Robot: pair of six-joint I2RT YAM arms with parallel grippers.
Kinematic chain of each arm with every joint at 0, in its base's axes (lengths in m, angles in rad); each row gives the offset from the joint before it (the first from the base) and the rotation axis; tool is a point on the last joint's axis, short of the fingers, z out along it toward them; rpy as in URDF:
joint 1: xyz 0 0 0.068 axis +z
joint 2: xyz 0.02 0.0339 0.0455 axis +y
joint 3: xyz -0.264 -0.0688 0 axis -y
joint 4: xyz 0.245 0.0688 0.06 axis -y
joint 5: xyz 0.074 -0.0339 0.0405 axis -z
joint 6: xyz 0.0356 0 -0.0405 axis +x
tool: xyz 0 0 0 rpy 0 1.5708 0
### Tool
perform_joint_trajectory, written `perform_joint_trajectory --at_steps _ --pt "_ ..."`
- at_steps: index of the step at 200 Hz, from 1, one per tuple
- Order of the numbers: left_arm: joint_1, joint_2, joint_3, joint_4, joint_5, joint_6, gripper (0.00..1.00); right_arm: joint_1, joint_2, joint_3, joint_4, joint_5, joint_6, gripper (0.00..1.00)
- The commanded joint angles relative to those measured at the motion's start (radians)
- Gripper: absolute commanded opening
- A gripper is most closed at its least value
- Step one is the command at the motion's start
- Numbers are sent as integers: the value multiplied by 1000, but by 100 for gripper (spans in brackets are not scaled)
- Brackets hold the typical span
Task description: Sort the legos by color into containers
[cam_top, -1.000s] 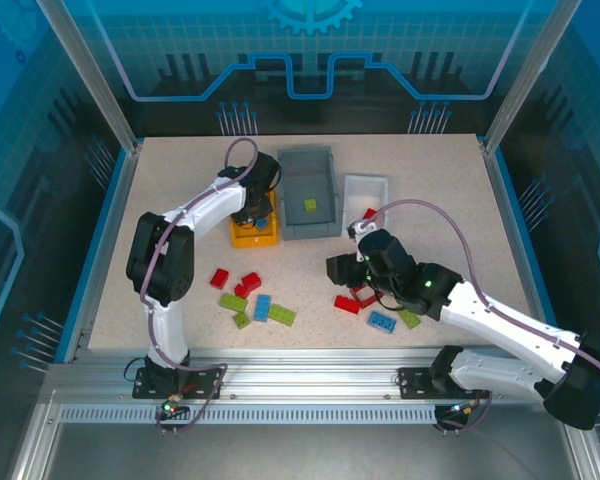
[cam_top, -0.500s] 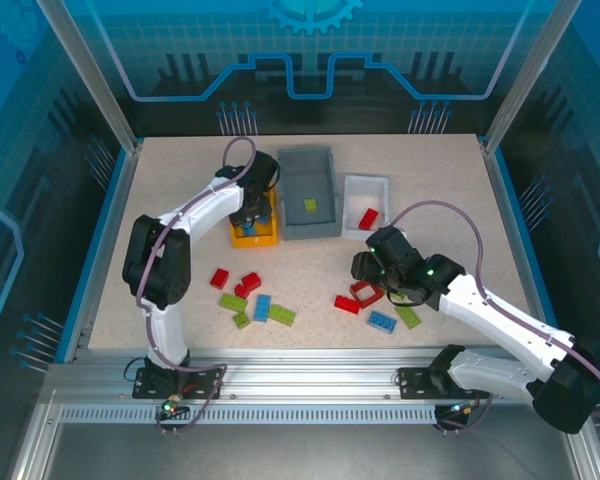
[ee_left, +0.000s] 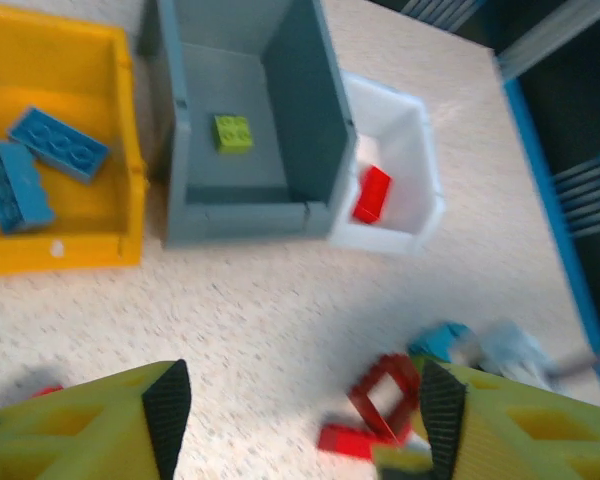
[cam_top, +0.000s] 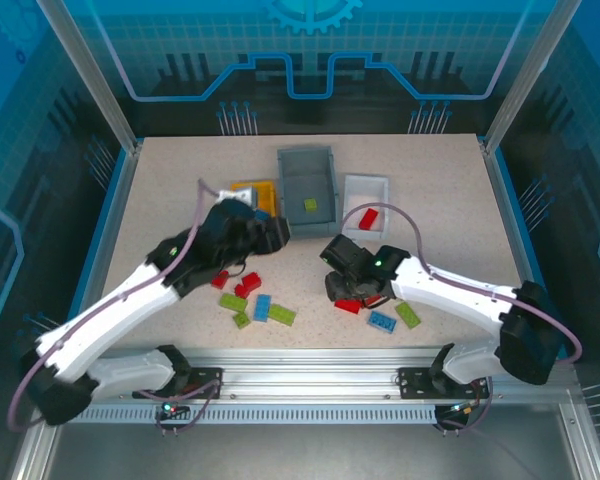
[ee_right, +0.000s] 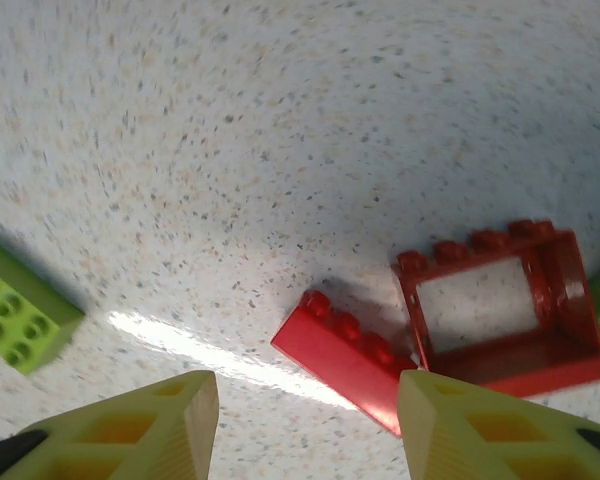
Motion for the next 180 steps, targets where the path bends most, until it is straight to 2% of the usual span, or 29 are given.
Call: perform_joint_trajectory --at_steps 1,37,56,100,123,180 --pt "-24 -175 -145 69 81 -58 66 9 60 50 -40 -84 -307 51" --pt "-25 -390 -233 -4 64 -105 65 37 217 148 -133 -70 -439 50" --pt "-24 -430 -224 -40 54 -104 66 46 294 196 -187 12 -427 50" --pt "-24 -412 -193 -39 67 -109 66 68 358 210 -233 72 -402 50" --pt "-23 -383 -172 -29 77 -99 66 68 380 196 -234 50 -407 50" --pt "-24 -361 -166 1 88 -101 65 68 412 183 -216 67 -393 40"
